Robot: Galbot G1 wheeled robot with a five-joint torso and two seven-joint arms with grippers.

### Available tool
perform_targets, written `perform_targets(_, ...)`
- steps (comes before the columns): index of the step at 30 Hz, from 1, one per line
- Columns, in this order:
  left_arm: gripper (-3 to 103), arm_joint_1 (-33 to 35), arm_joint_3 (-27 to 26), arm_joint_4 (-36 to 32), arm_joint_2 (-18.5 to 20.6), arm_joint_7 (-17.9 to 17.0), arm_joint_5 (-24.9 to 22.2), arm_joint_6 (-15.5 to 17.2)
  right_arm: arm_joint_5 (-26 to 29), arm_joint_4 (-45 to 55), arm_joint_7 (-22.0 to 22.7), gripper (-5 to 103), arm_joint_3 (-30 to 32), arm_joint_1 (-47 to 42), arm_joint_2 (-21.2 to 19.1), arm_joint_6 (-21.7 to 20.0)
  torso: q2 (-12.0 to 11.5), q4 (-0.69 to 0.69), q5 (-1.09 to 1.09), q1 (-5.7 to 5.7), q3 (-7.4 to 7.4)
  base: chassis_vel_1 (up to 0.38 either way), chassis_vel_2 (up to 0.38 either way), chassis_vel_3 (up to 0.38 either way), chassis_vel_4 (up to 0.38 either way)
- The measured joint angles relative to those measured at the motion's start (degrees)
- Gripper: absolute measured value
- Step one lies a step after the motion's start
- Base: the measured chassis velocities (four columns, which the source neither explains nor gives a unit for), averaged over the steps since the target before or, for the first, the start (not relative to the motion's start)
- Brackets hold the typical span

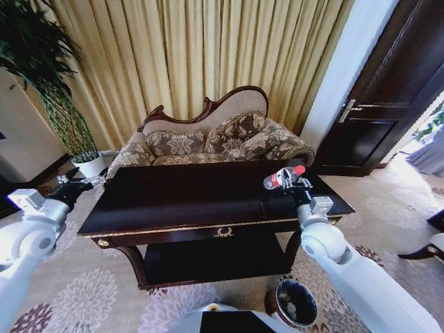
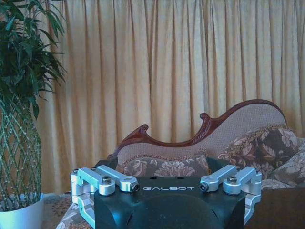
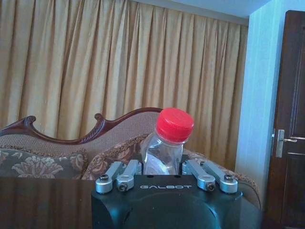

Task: Move to the front of the table and place the trash on the table into the trash bin.

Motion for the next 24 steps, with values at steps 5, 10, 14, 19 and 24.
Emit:
perform_targets(5, 100, -0.24, 0.63, 0.03, 0.19, 0.02, 0.27, -0.28, -0.44, 0.44, -0.07, 32, 0.08, -1.08, 0.48, 0.0, 0.0, 0.0, 0.0, 0.0, 0.0, 0.0, 0.0, 0.0, 0.0)
perform_targets(10, 100, -0.27, 0.93, 0.02, 0.38, 0.03, 0.4, -0.65, -0.46, 0.64, -0.1, 32, 0.37, -1.28, 0.43, 0.02, 0.0, 0.0, 0.0, 0.0, 0.0, 0.035, -0.03, -0.02, 0.034)
perform_targets(14, 100, -0.44, 1.12, 0.04, 0.66, 0.04, 0.43, -0.77, -0.45, 0.7, -0.11, 32, 0.59, -1.47, 0.39, 0.12, 0.0, 0.01, 0.0, 0.0, 0.0, 0.063, -0.063, -0.069, 0.063)
perform_targets(19, 100, -0.69, 1.62, 0.15, 0.87, 0.09, 0.72, -0.87, -0.64, 0.7, -0.25, 32, 0.65, -1.9, 0.55, 0.25, 0.0, 0.0, 0.0, 0.0, 0.0, 0.091, -0.083, -0.08, 0.087)
perform_targets(24, 100, -0.83, 1.89, 0.22, 1.03, 0.1, 0.8, -0.9, -0.73, 0.66, -0.33, 32, 0.53, -2.01, 0.61, 0.35, 0.0, 0.0, 0.0, 0.0, 0.0, 0.087, -0.098, -0.08, 0.099)
